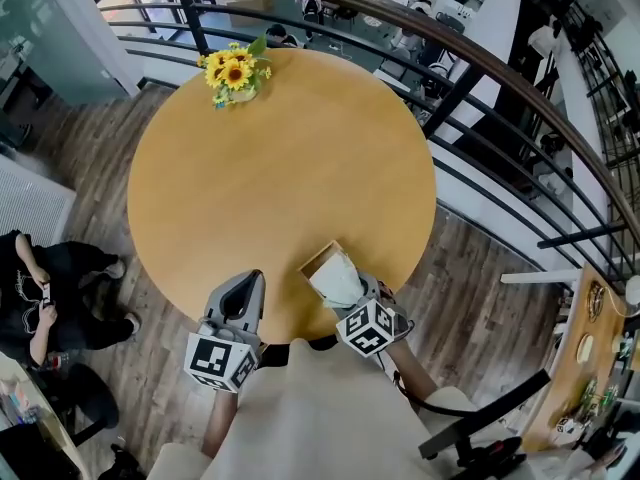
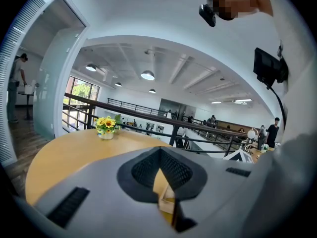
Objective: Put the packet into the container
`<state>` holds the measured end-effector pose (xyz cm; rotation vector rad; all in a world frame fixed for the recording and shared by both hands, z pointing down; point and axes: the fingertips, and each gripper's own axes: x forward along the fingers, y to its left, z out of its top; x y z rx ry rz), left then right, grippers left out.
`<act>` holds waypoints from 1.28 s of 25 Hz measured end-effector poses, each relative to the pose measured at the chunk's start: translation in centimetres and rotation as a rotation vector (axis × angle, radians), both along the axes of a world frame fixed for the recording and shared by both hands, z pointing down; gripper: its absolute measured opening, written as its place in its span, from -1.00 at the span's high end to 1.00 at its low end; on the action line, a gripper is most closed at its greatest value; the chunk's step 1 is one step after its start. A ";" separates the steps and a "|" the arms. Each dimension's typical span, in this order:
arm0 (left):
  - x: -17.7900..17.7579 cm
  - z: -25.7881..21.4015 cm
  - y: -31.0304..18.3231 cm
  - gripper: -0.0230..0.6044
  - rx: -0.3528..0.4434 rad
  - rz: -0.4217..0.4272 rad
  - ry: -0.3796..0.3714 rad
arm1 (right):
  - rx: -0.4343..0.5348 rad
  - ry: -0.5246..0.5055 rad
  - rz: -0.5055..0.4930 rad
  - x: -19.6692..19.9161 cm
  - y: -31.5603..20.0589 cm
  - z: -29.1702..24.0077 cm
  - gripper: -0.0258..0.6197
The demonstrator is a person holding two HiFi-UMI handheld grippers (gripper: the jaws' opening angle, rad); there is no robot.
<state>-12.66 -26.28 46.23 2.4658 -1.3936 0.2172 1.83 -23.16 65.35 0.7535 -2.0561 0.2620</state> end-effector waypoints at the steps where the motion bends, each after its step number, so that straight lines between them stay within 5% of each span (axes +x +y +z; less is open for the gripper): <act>1: -0.1 0.0 0.0 0.91 0.000 -0.002 0.001 | -0.013 -0.006 0.001 -0.1 0.0 0.1 -0.02; 7: -0.1 0.3 -0.1 0.91 -0.002 -0.013 0.006 | -0.084 -0.035 0.012 -0.1 -0.2 0.6 -0.02; 19: -0.6 0.5 -0.4 0.91 -0.006 -0.032 0.026 | -0.270 0.092 0.054 0.4 -0.5 4.1 -0.02; 32: -1.8 1.0 -0.8 0.91 -0.012 -0.049 0.043 | -0.252 0.182 0.019 0.3 -1.1 4.9 -0.02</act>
